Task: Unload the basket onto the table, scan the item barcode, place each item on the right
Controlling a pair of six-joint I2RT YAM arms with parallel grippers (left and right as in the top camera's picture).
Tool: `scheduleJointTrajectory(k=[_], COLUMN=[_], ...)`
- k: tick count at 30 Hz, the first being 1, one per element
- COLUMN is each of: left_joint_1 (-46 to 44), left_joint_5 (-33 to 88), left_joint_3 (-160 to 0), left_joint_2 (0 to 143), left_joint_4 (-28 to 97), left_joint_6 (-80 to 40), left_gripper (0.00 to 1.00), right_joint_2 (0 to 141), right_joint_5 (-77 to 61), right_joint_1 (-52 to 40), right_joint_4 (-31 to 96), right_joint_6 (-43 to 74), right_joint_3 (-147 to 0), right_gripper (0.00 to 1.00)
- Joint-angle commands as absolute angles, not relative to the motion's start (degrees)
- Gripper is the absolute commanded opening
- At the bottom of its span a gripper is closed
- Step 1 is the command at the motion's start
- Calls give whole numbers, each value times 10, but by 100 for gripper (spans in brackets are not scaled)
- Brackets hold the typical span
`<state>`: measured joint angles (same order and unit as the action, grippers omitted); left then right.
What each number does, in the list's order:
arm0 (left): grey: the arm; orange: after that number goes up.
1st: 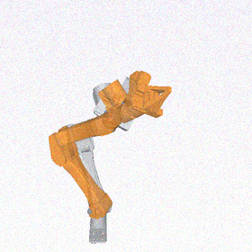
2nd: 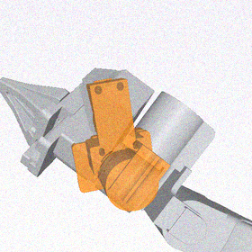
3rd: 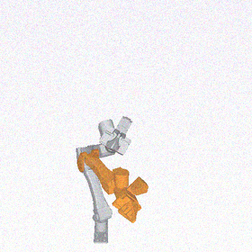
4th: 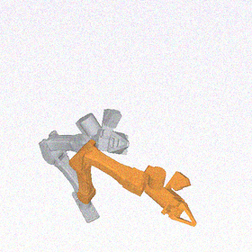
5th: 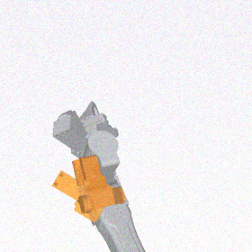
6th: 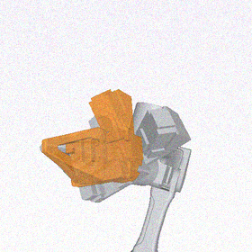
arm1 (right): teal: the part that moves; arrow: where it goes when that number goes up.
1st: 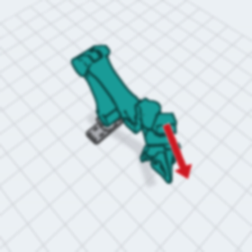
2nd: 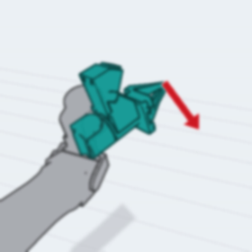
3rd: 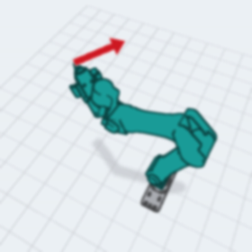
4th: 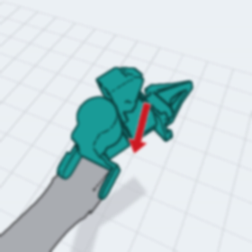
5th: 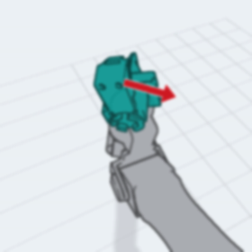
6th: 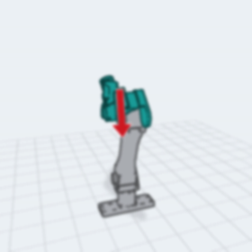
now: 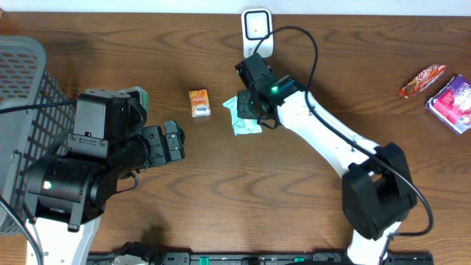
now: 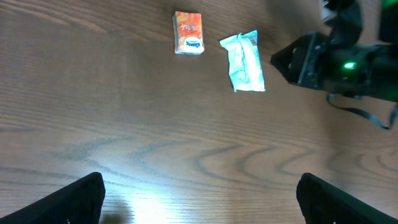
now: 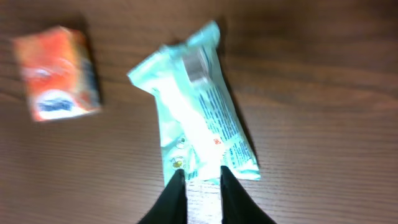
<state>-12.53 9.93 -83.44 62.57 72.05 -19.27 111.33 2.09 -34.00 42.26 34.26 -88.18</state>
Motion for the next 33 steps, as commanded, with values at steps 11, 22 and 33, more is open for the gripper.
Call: scheduleJointTrajectory(k=[11,22,33], left_joint_1=[-126,-126,-126], left_joint_5=[96,96,96], left_joint_3=[-836,-836,-836], left_joint_2=[626,626,626], left_joint_4=[723,723,723], left_joint_6=[-187,-187,-187], left_gripper=[98,98,98], right_joint_2=[1219,1186,1120], right_joint_5=[46,44,44], right_joint_1=[-349,-333,-306], right_joint_4=[362,405,444], right_joint_6=[332,331,331], right_joint_3=[-888,-889,-888], right_gripper=[23,10,81])
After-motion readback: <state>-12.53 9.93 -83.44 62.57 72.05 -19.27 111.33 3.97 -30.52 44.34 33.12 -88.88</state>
